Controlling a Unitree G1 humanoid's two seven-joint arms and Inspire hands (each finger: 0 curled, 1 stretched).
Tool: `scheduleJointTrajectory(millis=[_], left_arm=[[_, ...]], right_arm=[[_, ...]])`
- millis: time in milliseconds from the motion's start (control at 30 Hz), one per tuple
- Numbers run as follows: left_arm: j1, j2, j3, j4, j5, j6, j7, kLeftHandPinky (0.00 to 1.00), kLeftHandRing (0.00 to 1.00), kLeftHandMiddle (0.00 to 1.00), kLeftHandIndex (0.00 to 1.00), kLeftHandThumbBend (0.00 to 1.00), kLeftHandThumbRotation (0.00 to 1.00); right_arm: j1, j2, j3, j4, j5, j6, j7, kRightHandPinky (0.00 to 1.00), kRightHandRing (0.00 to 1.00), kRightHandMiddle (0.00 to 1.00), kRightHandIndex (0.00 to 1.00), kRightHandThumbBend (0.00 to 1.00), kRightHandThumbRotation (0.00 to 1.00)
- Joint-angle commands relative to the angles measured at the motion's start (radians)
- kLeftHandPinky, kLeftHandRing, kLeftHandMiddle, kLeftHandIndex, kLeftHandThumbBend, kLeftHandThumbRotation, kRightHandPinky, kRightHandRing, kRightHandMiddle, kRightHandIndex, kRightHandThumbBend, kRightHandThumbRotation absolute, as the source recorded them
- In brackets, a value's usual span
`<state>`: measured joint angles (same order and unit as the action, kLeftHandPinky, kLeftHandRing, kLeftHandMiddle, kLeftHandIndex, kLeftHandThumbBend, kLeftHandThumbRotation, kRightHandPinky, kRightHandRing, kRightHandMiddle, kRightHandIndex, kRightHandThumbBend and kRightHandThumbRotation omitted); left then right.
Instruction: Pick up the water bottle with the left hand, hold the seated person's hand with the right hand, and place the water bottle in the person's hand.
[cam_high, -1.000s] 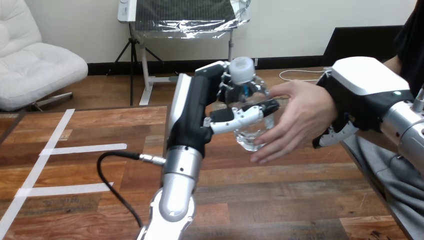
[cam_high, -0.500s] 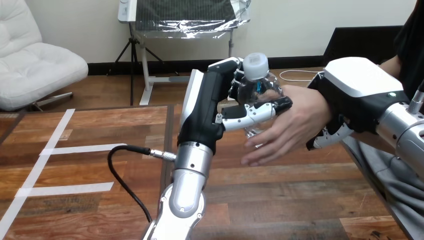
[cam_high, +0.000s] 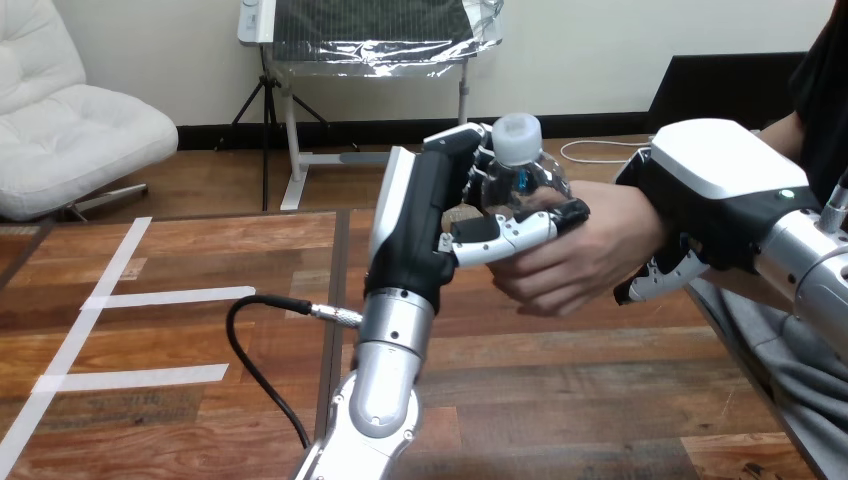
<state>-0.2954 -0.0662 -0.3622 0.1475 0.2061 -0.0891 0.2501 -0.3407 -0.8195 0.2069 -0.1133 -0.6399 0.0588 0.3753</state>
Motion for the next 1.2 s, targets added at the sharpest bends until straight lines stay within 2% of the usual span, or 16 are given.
scheduleJointTrajectory(millis=[0,500,600,733,1033,1167], left_arm=[[-0.095,-0.161,-0.048,0.006,0.012,-0.010,0.010,0.41,0.40,0.43,0.49,0.59,0.00],[-0.106,-0.169,-0.086,0.036,0.017,-0.033,0.034,0.35,0.38,0.43,0.48,0.60,0.00],[-0.106,-0.168,-0.091,0.039,0.013,-0.039,0.036,0.34,0.38,0.43,0.48,0.60,0.00],[-0.105,-0.164,-0.098,0.037,0.014,-0.038,0.038,0.33,0.38,0.43,0.48,0.59,0.00],[-0.103,-0.154,-0.100,0.035,0.015,-0.037,0.040,0.34,0.38,0.43,0.48,0.59,0.00],[-0.103,-0.146,-0.100,0.032,0.018,-0.035,0.038,0.34,0.39,0.44,0.49,0.60,0.00]], right_arm=[[-0.046,0.000,-0.063,-0.066,0.005,-0.011,-0.009,0.16,0.23,0.32,0.34,0.78,0.00],[-0.041,-0.003,-0.066,-0.067,-0.001,-0.007,0.005,0.18,0.25,0.33,0.35,0.79,0.00],[-0.041,-0.007,-0.067,-0.057,-0.002,-0.021,-0.001,0.18,0.25,0.34,0.36,0.79,0.00],[-0.042,-0.021,-0.058,-0.050,-0.035,-0.035,-0.014,0.19,0.26,0.35,0.37,0.79,0.00],[-0.044,-0.026,-0.052,-0.043,-0.078,-0.035,-0.004,0.29,0.39,0.46,0.47,0.80,0.00],[-0.043,-0.021,-0.055,-0.038,-0.081,-0.036,-0.003,0.39,0.49,0.57,0.56,0.82,0.00]])
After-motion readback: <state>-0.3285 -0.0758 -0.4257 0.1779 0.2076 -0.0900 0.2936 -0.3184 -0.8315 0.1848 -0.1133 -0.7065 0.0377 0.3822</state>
